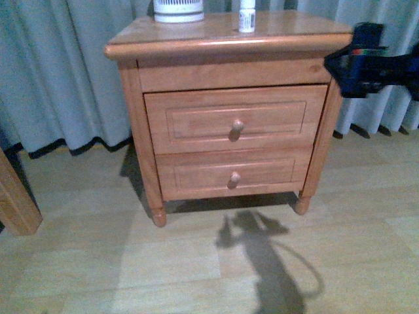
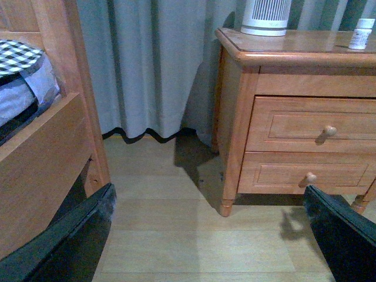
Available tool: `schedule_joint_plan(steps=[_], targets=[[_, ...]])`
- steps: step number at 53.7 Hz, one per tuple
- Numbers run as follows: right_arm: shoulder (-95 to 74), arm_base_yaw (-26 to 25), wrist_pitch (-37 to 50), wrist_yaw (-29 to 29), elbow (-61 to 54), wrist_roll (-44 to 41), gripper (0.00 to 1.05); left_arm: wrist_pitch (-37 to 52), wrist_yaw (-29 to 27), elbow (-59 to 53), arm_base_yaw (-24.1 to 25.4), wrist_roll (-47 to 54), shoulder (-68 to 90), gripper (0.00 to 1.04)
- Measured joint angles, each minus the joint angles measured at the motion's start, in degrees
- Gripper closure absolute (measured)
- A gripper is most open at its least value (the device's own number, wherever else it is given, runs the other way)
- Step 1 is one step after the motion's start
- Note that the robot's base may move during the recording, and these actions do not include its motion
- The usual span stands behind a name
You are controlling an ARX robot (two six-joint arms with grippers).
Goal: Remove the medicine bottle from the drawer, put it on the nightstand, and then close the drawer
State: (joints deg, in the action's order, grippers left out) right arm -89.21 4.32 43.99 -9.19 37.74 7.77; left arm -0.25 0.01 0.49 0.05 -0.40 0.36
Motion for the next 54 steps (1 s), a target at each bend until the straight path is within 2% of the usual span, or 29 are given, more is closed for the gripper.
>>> schedule_joint_plan(steps=[3,7,8,11,14,35,54], targets=[[9.62,-2.56,-4.02,-2.27,-5.6,0.63,0.05,0.0,-0.02,0.0,0.0,0.0,0.0,0.06],[21.38,-6.14,-10.93,-4.35,-11.37,0.28,0.07,0.0,-0.02,0.0,0.0,0.0,0.0,0.06],[24.76,-6.25,-12.7,-2.8,-12.94,-0.24,0.09,0.0,-0.02,0.0,0.0,0.0,0.0,0.06],[34.95,-5.57,-15.98,5.22,-17.57,-3.06,0.19,0.0,0.0,0.0,0.0,0.0,0.0,0.06],[42.1,-4.7,-16.04,8.02,-20.52,-5.03,0.29,0.0,-0.02,0.0,0.0,0.0,0.0,0.06],[54.88,-4.52,-17.14,9.01,-30.53,-7.45,1.02,0.0,-0.02,0.0,0.0,0.0,0.0,0.06],[63.98,-4.52,-22.27,9.01,-34.56,-7.58,1.01,0.0,-0.02,0.0,0.0,0.0,0.0,0.06]])
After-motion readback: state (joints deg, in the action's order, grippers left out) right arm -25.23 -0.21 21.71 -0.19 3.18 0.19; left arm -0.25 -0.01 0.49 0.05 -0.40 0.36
